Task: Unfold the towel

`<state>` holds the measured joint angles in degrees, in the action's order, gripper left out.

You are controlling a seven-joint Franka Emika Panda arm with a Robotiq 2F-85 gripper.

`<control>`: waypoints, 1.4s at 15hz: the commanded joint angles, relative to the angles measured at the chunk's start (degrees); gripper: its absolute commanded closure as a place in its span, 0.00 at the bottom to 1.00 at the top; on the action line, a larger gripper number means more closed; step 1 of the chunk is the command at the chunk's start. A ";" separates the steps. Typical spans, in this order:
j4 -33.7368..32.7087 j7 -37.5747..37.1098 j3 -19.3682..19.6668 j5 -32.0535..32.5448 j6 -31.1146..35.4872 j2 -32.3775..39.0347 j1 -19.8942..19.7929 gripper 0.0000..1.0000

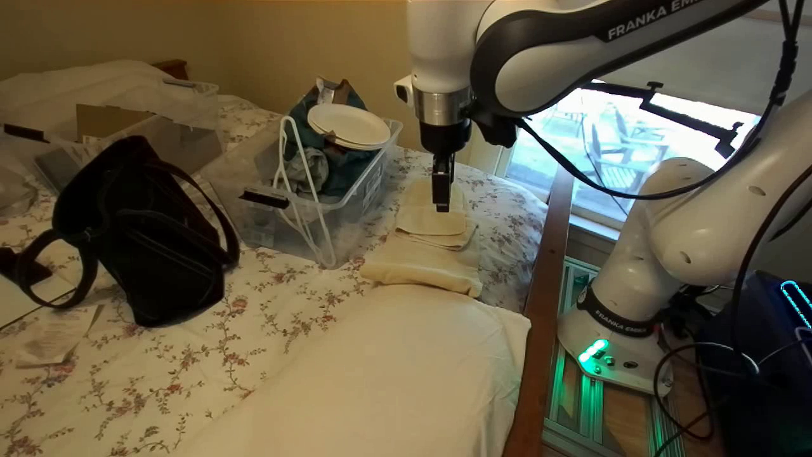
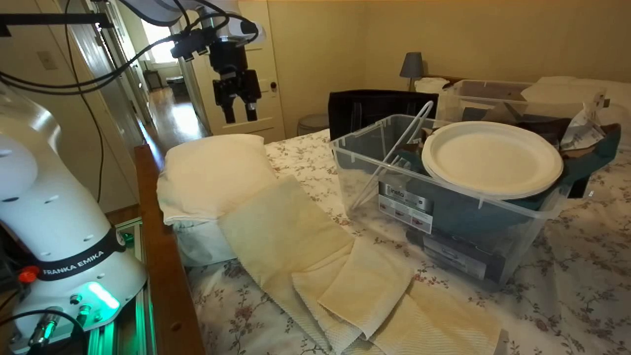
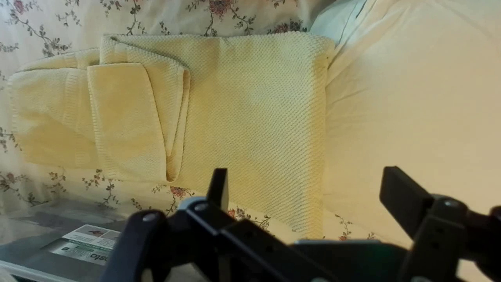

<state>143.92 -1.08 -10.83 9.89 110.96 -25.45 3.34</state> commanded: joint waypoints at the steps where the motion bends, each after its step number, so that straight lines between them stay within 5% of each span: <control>1: 1.48 -0.62 3.58 6.21 8.07 3.51 -2.58 0.00; 9: 7.11 1.40 14.54 20.64 35.21 18.09 -13.04 0.00; 11: 7.38 4.66 18.24 17.96 44.40 24.06 -14.35 0.00; 12: 7.63 2.31 16.09 18.78 37.27 18.37 -13.05 0.00; 17: 7.56 3.91 18.86 18.67 43.71 24.17 -13.85 0.00; 21: 3.52 0.48 20.39 25.80 47.93 33.09 -14.59 0.00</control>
<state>150.82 2.22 8.12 30.88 155.39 0.43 -11.10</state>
